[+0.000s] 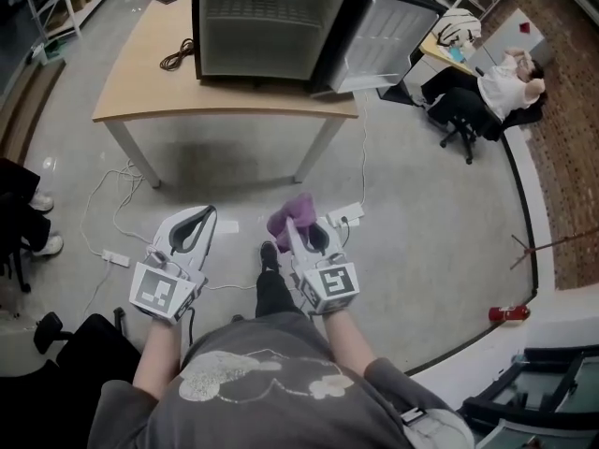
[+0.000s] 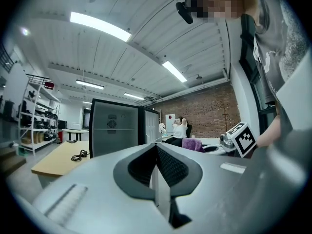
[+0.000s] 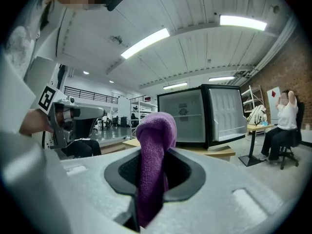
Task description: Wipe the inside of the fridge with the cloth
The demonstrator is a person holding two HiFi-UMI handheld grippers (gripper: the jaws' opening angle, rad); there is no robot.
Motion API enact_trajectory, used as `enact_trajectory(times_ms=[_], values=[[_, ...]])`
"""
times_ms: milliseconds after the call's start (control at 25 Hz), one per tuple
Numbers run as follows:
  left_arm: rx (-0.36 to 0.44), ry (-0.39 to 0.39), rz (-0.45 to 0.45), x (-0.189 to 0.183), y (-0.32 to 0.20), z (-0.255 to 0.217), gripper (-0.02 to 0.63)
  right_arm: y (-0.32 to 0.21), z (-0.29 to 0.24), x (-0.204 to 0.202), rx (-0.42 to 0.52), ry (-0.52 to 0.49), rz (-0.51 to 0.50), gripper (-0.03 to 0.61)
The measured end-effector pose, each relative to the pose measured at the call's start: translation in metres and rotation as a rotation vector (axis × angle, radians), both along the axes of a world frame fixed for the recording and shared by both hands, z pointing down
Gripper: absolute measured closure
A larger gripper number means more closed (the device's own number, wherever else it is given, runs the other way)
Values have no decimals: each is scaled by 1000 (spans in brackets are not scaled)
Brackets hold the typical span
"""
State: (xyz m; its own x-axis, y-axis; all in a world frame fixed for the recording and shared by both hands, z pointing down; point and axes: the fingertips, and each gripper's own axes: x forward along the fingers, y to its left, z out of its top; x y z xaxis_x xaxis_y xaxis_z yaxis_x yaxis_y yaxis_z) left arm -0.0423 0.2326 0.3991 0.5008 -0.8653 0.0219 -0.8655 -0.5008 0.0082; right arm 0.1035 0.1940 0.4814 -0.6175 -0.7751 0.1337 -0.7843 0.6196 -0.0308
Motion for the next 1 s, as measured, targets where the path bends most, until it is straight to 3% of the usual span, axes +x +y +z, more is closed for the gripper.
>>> enact_trajectory(times_ms=[240,640,1000], values=[[-2,-9,-56,-3,-87,-8,597,-94,-9,-3,7,-35,-37,503],[61,-19,-115,13,-230,-45,597,-229,-43,10,57,-63,-122,503],[75,-46,-156,15,-292,-57,595,-301,-43,-3,53,-72,-201,503]])
